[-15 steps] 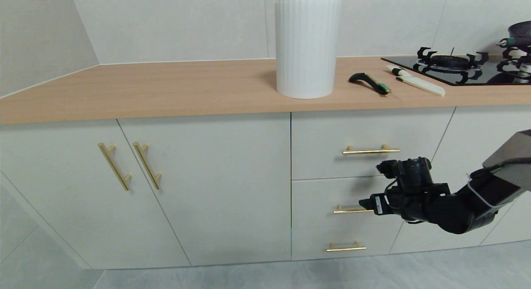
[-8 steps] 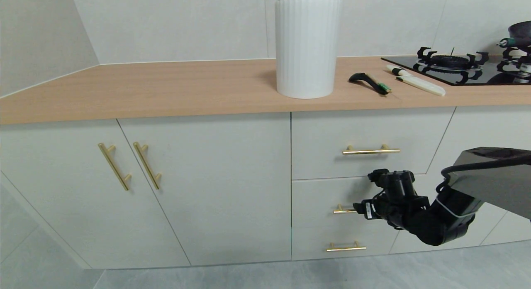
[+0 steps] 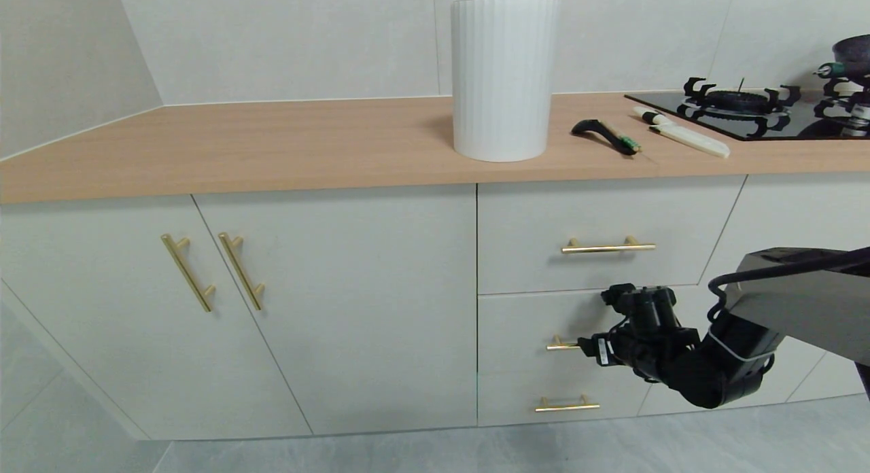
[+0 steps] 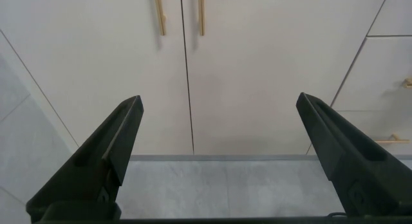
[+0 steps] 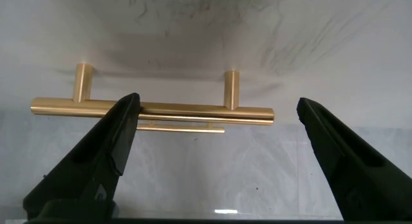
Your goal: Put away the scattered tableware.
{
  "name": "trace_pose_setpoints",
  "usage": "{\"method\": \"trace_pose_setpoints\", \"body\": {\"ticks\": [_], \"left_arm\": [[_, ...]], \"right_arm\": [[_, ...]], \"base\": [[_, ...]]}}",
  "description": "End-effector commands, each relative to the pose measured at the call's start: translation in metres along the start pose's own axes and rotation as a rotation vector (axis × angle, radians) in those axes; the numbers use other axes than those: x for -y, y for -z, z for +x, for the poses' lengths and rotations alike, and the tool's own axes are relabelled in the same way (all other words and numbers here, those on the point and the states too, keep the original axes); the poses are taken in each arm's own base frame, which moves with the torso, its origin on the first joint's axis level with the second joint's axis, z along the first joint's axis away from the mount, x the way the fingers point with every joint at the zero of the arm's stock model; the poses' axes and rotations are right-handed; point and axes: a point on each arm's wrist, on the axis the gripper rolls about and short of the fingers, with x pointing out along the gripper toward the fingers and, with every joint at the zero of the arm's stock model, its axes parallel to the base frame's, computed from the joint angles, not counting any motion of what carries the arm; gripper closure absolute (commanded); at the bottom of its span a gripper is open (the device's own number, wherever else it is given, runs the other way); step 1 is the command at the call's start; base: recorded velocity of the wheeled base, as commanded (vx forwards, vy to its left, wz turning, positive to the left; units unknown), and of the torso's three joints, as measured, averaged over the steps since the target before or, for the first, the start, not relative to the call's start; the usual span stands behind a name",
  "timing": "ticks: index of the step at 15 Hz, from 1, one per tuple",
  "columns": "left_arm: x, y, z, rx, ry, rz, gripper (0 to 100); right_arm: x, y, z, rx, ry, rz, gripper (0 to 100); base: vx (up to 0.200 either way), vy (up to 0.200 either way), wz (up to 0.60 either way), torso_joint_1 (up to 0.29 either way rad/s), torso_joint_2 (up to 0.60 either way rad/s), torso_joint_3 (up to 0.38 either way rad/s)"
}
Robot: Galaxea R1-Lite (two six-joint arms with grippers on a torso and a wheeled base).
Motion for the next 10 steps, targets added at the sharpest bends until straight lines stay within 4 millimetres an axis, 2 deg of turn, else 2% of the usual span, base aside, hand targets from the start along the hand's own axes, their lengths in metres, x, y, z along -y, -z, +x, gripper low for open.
{"method": "trace_pose_setpoints", "body": {"ticks": [1, 4, 5, 6, 10], "left_arm": [[0.0, 0.0, 0.0, -0.001, 0.0, 0.0, 0], [0.0, 0.0, 0.0, -0.001, 0.0, 0.0, 0], [0.0, 0.0, 0.0, -0.001, 0.0, 0.0, 0], [0.0, 0.0, 0.0, -0.001, 0.0, 0.0, 0], [0.0, 0.0, 0.0, -0.001, 0.0, 0.0, 0]], "right_arm": [[0.001, 0.003, -0.005, -0.02, -0.001, -0.012, 0], [0.002, 0.009, -0.008, -0.05, -0.003, -0.052, 0], [0.003, 0.007, -0.014, -0.051, -0.003, -0.059, 0], [0.006, -0.002, -0.029, -0.047, -0.011, -0.058, 0], [0.015, -0.063, -0.154, -0.047, -0.177, -0.067, 0]], "base": [[0.0, 0.0, 0.0, 0.0, 0.0, 0.0], [0.0, 0.0, 0.0, 0.0, 0.0, 0.0], [0.0, 0.0, 0.0, 0.0, 0.0, 0.0], [0.0, 0.0, 0.0, 0.0, 0.0, 0.0], [0.0, 0.0, 0.0, 0.0, 0.0, 0.0]]}}
